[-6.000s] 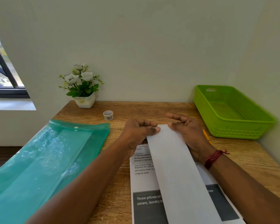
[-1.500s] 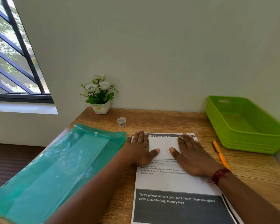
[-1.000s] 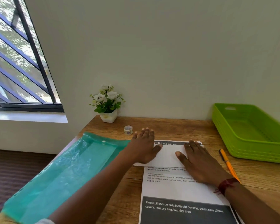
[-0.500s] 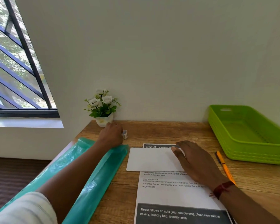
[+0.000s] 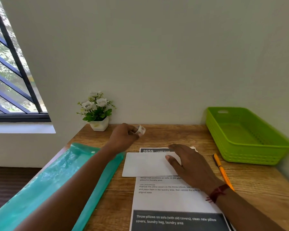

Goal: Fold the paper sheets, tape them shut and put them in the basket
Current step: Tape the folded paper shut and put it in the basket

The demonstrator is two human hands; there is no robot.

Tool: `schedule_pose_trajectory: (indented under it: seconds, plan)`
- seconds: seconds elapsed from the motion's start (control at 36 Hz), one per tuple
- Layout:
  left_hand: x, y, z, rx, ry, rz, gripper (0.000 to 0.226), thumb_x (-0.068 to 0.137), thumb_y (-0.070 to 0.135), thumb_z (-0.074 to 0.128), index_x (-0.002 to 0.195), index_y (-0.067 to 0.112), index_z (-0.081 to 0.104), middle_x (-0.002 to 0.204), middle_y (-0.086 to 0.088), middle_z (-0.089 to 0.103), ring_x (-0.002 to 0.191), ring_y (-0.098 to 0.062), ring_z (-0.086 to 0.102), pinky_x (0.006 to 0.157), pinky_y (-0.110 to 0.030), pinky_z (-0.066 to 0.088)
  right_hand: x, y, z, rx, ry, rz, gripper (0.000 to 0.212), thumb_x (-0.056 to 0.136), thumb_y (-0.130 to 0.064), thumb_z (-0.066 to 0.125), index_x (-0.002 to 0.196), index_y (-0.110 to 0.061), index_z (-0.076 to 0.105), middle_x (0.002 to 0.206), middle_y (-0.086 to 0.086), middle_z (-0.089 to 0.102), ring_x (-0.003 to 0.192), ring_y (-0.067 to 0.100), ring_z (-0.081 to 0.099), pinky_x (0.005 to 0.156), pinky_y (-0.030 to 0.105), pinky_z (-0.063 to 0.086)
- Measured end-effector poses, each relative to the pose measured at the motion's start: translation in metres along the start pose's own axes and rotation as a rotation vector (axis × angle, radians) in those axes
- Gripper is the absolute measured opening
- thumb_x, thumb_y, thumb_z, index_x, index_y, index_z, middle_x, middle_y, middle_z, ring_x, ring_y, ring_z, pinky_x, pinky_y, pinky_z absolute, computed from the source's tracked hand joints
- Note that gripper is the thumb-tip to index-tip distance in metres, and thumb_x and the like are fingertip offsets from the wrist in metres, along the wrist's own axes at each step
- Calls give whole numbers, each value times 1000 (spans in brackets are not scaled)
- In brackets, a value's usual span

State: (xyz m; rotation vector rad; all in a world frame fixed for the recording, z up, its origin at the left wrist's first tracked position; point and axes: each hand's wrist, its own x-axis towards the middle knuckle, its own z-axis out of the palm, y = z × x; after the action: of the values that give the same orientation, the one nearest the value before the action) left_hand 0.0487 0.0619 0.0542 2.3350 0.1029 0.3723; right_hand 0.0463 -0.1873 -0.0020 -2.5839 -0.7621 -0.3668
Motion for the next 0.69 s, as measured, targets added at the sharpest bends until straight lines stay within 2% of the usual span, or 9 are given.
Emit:
schedule_pose_trajectory:
  seconds: [0.06, 0.14, 0.19, 0.28, 0.33, 0.42, 0.5, 0.61, 0.69]
  plan:
    - [-19, 15, 8, -258, -20, -39, 7, 89, 20, 72, 94, 18, 75, 85, 0, 74, 76, -10, 65, 71, -25, 52, -1, 0, 0, 37, -3, -21, 70, 90, -68, 21, 139, -26, 50, 141, -8, 53, 126, 8, 51, 97, 18, 36]
    - [-42, 29, 25, -533, -37, -66, 5, 87, 14, 73, 85, 18, 75, 89, -4, 76, 78, -11, 66, 73, -26, 54, -2, -3, -3, 125, 44, -15, 69, 89, -71, 25, 139, -29, 49, 140, -11, 54, 127, 5, 49, 95, 15, 30]
    - [-51, 33, 38, -608, -54, -76, 5, 86, 13, 74, 85, 17, 76, 88, -1, 76, 82, -13, 67, 78, -29, 56, -1, -3, -3, 224, 95, 4, 64, 89, -72, 34, 138, -33, 48, 138, -13, 55, 125, 3, 50, 98, 21, 39]
    - [-59, 35, 55, -638, -63, -64, 6, 88, 15, 72, 88, 18, 77, 89, 6, 76, 90, -15, 69, 86, -34, 59, -1, 0, -2, 339, 170, 1, 59, 88, -70, 46, 139, -39, 42, 130, -14, 60, 119, 0, 55, 96, 35, 51]
    - [-61, 33, 64, -621, -43, -41, 10, 88, 16, 72, 86, 25, 78, 91, 12, 75, 91, -11, 69, 86, -36, 59, -2, -1, -3, 373, 205, -8, 57, 88, -68, 49, 137, -44, 38, 124, -14, 64, 115, -1, 58, 93, 38, 53]
    - [-58, 25, 74, -591, -5, -76, 11, 87, 21, 74, 84, 31, 78, 96, 19, 72, 93, -8, 67, 85, -37, 60, -1, 1, 0, 402, 218, -20, 56, 88, -66, 51, 138, -46, 36, 120, -15, 65, 111, 0, 61, 93, 36, 54]
    - [-55, 20, 81, -559, 1, -64, 8, 85, 28, 76, 89, 35, 78, 103, 20, 69, 95, -6, 66, 87, -39, 59, 2, 3, 5, 391, 197, -50, 56, 91, -58, 54, 141, -40, 37, 119, -16, 65, 110, -3, 60, 93, 30, 54]
    - [-54, 19, 82, -565, -29, -22, 10, 85, 30, 75, 93, 35, 78, 99, 24, 68, 92, -3, 65, 88, -40, 58, 5, 2, 9, 378, 206, -93, 50, 93, -56, 53, 139, -39, 42, 117, -17, 63, 109, -3, 60, 90, 26, 55]
    - [-54, 20, 79, -617, -38, -11, 9, 87, 26, 74, 85, 34, 78, 94, 19, 70, 90, -4, 66, 84, -39, 60, 7, 2, 8, 417, 249, -113, 45, 92, -58, 50, 133, -41, 47, 113, -20, 63, 107, -4, 61, 86, 25, 56]
